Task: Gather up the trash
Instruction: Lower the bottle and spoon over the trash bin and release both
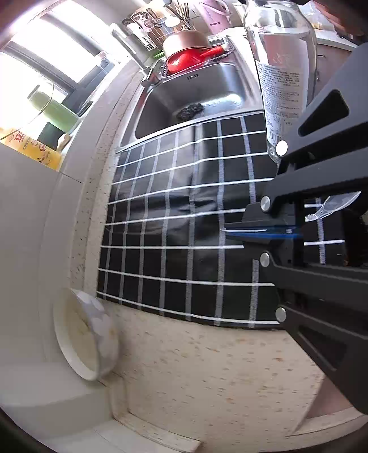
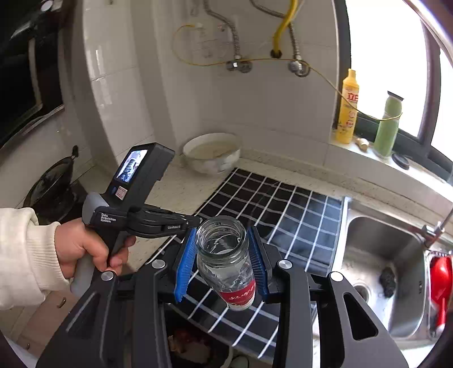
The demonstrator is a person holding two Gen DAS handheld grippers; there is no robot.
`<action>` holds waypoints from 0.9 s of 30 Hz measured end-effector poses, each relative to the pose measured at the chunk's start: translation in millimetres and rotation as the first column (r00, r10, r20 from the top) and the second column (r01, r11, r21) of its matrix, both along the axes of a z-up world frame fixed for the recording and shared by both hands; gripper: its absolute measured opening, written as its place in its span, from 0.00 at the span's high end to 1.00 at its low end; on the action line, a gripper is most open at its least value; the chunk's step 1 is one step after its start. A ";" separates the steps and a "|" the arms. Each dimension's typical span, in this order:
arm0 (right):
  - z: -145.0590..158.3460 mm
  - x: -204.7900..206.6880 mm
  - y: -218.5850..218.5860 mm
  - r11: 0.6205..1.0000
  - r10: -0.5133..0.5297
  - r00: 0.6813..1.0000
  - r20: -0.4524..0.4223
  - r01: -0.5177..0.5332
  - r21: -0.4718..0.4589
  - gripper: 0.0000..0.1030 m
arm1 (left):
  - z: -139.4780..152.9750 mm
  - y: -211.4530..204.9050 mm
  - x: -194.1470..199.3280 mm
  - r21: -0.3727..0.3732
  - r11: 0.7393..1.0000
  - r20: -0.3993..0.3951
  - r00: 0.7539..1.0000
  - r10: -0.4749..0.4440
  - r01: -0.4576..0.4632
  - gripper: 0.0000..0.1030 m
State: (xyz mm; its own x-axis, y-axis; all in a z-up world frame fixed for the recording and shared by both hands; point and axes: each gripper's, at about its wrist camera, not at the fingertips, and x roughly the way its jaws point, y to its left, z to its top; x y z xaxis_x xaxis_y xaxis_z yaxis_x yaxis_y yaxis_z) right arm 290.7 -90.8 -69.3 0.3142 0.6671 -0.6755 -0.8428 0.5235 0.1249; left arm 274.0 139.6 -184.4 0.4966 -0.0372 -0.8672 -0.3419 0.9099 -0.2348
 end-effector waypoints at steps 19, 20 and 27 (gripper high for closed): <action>-39.2 -129.3 -1.8 0.995 0.075 0.996 -0.046 -0.077 -0.058 0.67 | -63.4 -9.5 -149.0 -0.051 0.995 -0.033 0.996 0.088 -0.090 0.99; -43.4 -132.5 -1.3 0.995 0.076 0.996 -0.051 -0.079 -0.064 0.67 | -70.9 -10.8 -155.0 -0.051 0.994 -0.046 0.995 0.092 -0.094 0.99; -88.4 -143.8 1.8 0.989 0.073 0.989 -0.132 -0.089 -0.121 0.67 | -113.3 -18.2 -175.3 -0.086 0.991 -0.086 0.992 0.092 -0.099 0.99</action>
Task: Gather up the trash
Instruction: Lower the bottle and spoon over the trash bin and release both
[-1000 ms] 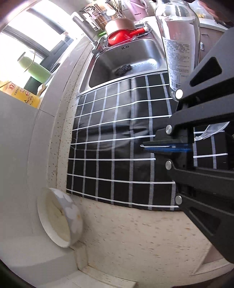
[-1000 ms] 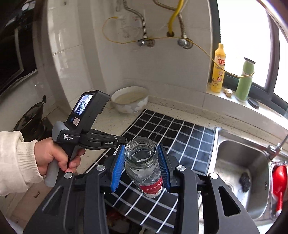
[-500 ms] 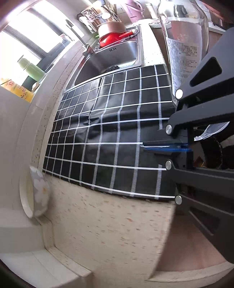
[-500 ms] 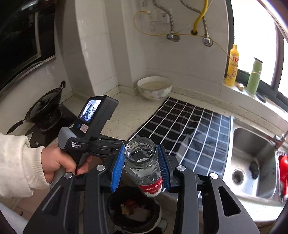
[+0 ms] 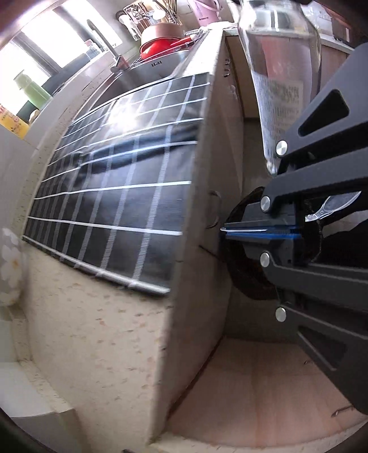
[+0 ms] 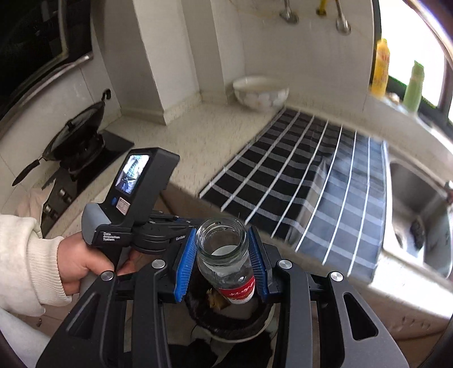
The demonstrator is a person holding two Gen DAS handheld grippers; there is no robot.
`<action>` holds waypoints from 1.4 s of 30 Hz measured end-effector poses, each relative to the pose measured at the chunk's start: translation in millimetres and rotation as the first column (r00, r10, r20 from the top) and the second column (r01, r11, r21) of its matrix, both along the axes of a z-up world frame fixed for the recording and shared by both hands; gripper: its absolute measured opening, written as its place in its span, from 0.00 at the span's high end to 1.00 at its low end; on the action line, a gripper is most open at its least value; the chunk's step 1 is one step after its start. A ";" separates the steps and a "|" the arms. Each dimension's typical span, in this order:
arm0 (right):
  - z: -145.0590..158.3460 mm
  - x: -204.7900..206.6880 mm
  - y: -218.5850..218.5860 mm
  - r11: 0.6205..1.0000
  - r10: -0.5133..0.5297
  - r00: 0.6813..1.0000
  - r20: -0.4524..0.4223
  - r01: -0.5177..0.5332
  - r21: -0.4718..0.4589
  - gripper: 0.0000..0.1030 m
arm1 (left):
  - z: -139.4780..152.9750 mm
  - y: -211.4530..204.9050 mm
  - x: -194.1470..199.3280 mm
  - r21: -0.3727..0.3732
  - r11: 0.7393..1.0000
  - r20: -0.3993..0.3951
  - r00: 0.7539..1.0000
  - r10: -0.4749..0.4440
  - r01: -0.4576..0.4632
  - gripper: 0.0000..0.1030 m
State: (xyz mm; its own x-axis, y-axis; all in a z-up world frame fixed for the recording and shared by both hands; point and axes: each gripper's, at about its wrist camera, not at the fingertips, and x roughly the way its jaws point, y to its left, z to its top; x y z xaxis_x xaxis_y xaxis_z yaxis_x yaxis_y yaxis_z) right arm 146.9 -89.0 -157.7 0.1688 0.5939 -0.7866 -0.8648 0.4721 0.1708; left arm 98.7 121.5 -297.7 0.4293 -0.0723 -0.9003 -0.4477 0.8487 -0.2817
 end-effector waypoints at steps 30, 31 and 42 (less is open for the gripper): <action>-253.7 3.7 8.8 0.961 -0.034 0.979 -0.202 -0.024 -0.276 0.67 | -220.2 -24.8 9.2 -0.026 0.999 -0.173 0.985 0.020 -0.025 0.99; -255.0 3.8 10.1 0.959 -0.035 0.978 -0.207 -0.026 -0.282 0.67 | -222.7 -24.3 8.9 -0.031 0.999 -0.178 0.984 0.022 -0.028 0.99; -247.3 8.0 14.7 0.948 -0.009 0.978 -0.207 -0.058 -0.313 0.67 | -198.5 -29.8 4.8 -0.054 0.998 -0.189 0.982 0.004 -0.014 0.70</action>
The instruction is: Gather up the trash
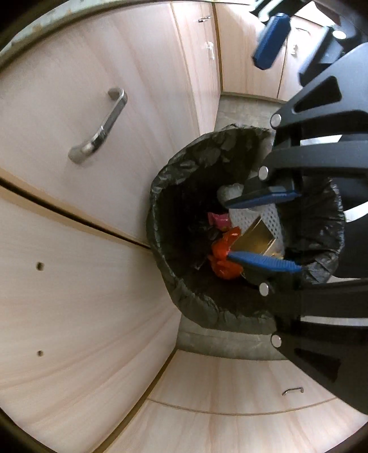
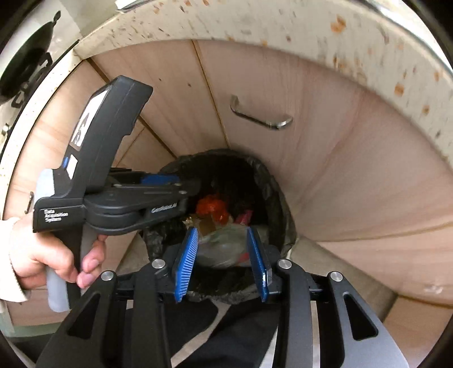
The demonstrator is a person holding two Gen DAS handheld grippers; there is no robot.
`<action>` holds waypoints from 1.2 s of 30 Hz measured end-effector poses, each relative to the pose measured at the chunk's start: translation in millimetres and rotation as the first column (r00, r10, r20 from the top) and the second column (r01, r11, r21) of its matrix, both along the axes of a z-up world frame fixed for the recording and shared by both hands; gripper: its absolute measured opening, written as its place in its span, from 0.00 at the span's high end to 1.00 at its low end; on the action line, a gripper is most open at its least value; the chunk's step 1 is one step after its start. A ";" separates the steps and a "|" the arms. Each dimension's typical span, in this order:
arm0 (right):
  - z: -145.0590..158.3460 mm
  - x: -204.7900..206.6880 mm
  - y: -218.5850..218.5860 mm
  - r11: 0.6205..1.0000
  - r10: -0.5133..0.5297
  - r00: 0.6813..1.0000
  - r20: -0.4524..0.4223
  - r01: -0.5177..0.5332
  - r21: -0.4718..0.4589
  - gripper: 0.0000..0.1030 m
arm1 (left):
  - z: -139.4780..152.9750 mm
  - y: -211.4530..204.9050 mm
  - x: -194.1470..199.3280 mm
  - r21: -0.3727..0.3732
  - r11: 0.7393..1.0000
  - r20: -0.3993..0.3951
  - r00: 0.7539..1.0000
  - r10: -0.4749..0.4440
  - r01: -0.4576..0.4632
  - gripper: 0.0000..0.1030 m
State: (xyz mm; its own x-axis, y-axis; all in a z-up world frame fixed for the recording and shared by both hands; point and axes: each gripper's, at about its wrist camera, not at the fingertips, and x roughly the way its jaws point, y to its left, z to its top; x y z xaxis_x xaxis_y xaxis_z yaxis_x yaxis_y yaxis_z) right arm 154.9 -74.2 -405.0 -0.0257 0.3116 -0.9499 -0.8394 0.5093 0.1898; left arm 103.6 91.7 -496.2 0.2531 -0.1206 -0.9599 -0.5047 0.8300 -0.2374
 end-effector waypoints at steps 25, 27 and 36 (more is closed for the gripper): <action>187.6 -32.9 -10.2 0.985 0.144 0.983 0.116 -0.154 0.083 0.36 | 230.7 -12.7 -62.8 0.148 0.955 0.218 0.933 -0.285 0.257 0.48; 194.7 -33.2 -10.9 0.984 0.144 0.983 0.112 -0.154 0.086 0.33 | 243.8 -17.0 -66.6 0.171 0.937 0.227 0.914 -0.337 0.303 0.48; 224.7 -37.3 -22.0 0.986 0.145 0.987 0.071 -0.150 0.073 0.27 | 288.0 -29.3 -74.5 0.127 0.900 0.237 0.868 -0.436 0.418 0.23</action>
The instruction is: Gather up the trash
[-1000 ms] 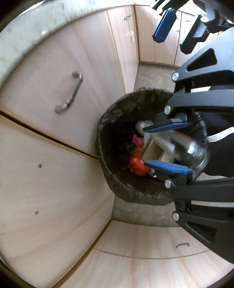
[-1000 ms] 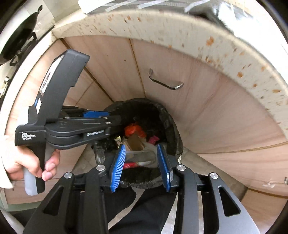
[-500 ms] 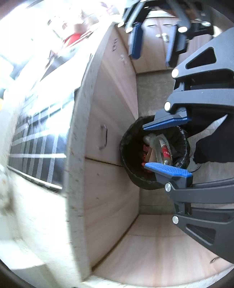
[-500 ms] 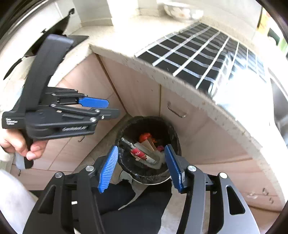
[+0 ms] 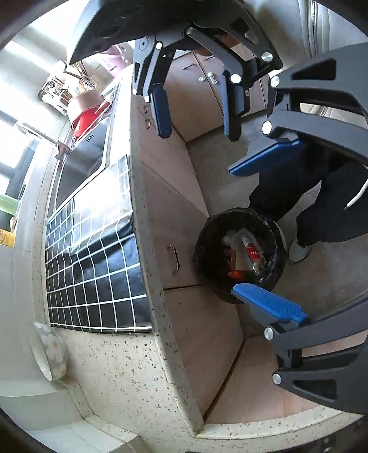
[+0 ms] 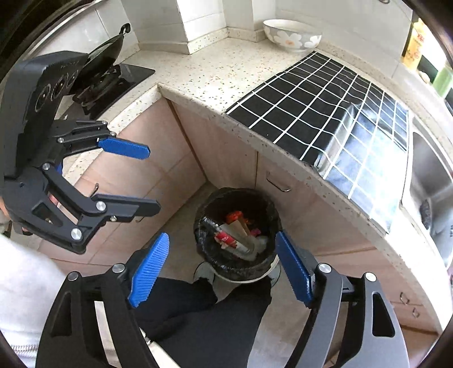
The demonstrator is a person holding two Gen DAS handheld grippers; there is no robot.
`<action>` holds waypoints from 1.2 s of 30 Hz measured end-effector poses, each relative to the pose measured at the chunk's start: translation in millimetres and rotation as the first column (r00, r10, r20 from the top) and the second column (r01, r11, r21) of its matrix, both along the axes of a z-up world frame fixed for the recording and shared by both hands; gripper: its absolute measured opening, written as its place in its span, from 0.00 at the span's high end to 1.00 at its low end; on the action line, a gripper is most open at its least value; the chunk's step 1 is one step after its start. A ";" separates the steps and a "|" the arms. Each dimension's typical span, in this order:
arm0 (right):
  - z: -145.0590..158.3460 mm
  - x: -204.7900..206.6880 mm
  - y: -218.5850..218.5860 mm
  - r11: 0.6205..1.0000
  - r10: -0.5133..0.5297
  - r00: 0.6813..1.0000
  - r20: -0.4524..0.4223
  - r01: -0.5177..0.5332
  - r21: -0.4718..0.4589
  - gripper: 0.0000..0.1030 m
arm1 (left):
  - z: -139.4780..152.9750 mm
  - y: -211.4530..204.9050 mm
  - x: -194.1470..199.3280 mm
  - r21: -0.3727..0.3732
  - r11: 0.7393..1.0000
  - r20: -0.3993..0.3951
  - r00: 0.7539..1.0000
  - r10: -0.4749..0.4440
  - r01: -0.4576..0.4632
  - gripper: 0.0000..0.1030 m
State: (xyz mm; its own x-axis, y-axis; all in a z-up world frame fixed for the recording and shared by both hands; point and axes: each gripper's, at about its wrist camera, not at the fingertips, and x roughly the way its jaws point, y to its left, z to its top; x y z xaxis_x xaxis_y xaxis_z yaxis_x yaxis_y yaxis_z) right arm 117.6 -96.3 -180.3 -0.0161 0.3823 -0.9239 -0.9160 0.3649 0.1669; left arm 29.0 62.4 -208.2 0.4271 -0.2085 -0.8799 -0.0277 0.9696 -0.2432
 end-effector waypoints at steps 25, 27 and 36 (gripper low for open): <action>26.1 -19.9 -17.8 1.000 -0.019 1.000 0.020 0.019 0.014 0.21 | 34.4 -26.3 -26.7 0.046 0.998 0.050 0.998 -0.046 0.044 0.16; 26.1 -20.7 -17.7 1.000 -0.021 1.000 0.021 0.020 0.016 0.21 | 34.7 -26.1 -27.1 0.047 0.998 0.050 0.998 -0.044 0.042 0.16; 26.0 -21.2 -19.4 0.999 -0.029 0.999 0.017 0.029 0.020 0.21 | 33.6 -28.0 -27.4 0.050 0.998 0.044 0.998 -0.048 0.046 0.16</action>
State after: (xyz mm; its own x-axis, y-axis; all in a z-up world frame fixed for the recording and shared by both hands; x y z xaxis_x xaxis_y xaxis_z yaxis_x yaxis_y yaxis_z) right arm 96.5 -115.6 -154.3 0.0117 0.4001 -0.9164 -0.9078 0.3885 0.1580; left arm 1.6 34.4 -174.6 0.4569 -0.1868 -0.8697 0.0283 0.9803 -0.1956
